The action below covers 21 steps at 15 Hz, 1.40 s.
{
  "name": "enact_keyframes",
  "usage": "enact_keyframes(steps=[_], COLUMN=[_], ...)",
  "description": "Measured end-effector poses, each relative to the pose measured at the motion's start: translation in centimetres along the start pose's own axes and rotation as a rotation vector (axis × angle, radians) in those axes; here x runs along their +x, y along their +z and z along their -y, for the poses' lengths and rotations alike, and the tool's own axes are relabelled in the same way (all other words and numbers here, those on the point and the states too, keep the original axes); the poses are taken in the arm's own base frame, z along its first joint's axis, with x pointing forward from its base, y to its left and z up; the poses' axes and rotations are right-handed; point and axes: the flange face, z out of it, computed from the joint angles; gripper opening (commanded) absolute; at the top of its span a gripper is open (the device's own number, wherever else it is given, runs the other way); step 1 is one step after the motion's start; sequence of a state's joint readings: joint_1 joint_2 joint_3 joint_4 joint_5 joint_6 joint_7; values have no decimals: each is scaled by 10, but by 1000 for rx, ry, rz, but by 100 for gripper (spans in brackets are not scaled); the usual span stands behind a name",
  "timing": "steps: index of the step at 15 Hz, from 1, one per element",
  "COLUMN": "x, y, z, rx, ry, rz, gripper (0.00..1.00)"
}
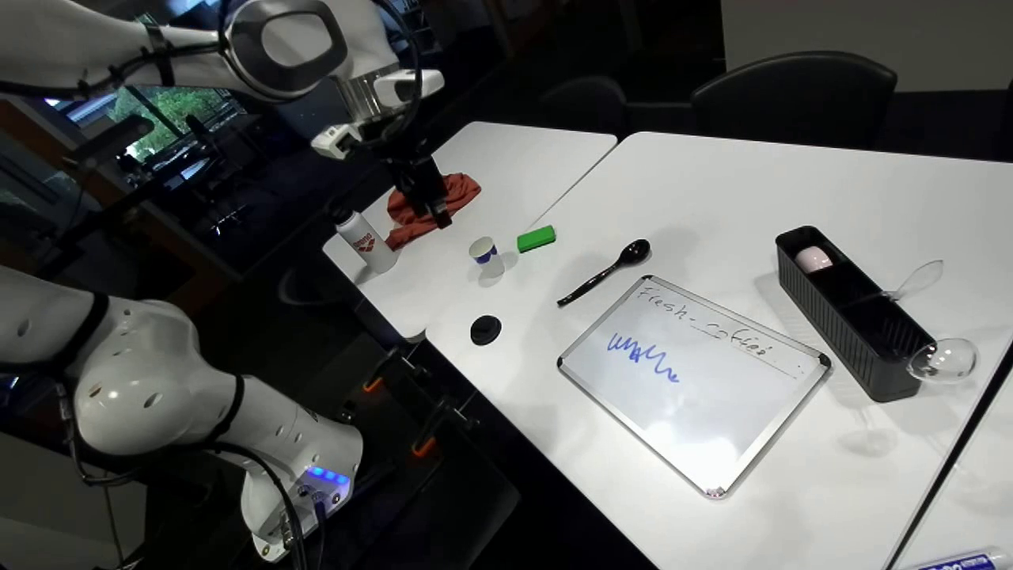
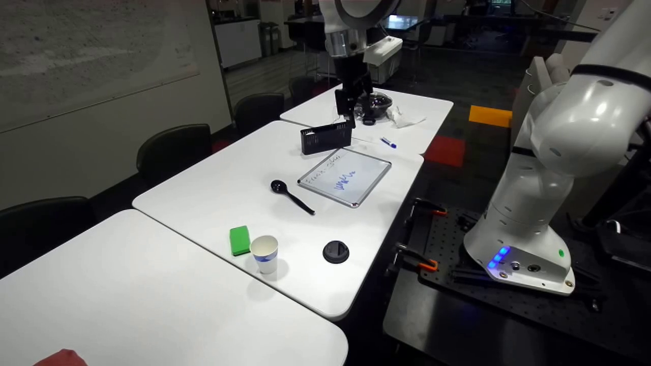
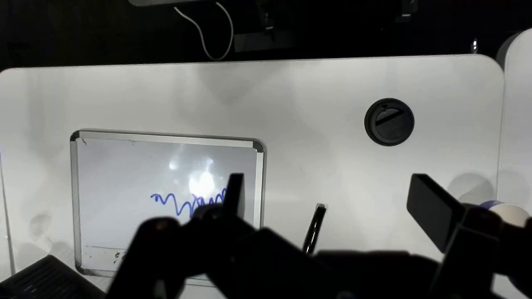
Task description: Put the black lid on top of the white coffee cup on the left side of the table
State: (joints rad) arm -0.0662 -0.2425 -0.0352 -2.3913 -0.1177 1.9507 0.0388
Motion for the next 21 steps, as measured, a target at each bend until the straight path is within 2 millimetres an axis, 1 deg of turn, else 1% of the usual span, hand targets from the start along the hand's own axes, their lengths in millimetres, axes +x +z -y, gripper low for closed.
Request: enact_keyframes(steps=[2,3,9,11,12,14,16,18,21], x=[-2,-4,0,6,11,17,19,16,7], y=[33,43,39,39,44,65,94,125,167], z=[16,19,15,15,16,17,21,29,43], rx=[-12,-16,-10,20,44,103,165,214,250], ry=[-9,-14,-4,13,28,68,112,137,151], rz=[6,19,2,-66,-104,-158,-192,-197,-166], gripper=[100,100,100,100,100,100,100,100,100])
